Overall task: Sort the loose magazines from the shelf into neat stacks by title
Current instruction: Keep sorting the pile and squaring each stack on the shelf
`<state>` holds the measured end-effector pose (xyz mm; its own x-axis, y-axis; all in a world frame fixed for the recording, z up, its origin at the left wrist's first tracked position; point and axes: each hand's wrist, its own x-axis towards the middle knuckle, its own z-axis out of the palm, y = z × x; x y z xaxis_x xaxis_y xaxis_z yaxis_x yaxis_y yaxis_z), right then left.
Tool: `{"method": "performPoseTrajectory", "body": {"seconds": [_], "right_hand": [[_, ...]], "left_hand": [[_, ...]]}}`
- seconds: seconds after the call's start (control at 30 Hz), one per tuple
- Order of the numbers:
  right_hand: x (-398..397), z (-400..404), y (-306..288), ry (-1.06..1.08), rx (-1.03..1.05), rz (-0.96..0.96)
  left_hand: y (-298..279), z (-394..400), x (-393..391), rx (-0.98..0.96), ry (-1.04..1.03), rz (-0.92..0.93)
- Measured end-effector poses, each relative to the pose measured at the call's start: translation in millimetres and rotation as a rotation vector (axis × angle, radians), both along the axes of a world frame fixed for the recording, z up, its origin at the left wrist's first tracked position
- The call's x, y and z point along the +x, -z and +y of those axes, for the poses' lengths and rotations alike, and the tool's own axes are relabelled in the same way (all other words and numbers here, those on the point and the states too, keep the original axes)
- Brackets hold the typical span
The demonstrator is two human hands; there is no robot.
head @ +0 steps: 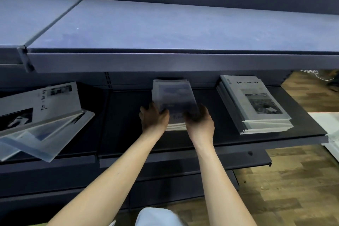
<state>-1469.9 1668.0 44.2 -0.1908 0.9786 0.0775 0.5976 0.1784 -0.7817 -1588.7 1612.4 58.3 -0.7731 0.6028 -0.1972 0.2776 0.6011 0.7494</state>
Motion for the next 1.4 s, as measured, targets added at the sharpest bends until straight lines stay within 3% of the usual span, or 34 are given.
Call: {"method": "performPoseTrajectory", "body": {"seconds": [0.13,0.5,1.0,1.13,1.27,1.4], "right_hand": [[1,1,-3,0.03,0.109,-0.135],[-9,27,12,-0.119,0.031,0.077],[-8,32,27,-0.173,0.0,0.115],[-6,23,23,-0.171,0.147,0.033],[-6,12,10,-0.283,0.165,-0.102],[-8,-5,-1,-0.402,0.192,-0.265]], "left_hand": [[-1,3,2,-0.011,-0.033,0.08],[-2,20,2,0.021,-0.019,0.148],[6,14,0,0.01,-0.017,0.122],[1,5,-1,0.011,-0.016,0.144],[-3,-12,-1,-0.025,0.006,0.189],[-3,-37,1,-0.148,0.013,0.383]]}}
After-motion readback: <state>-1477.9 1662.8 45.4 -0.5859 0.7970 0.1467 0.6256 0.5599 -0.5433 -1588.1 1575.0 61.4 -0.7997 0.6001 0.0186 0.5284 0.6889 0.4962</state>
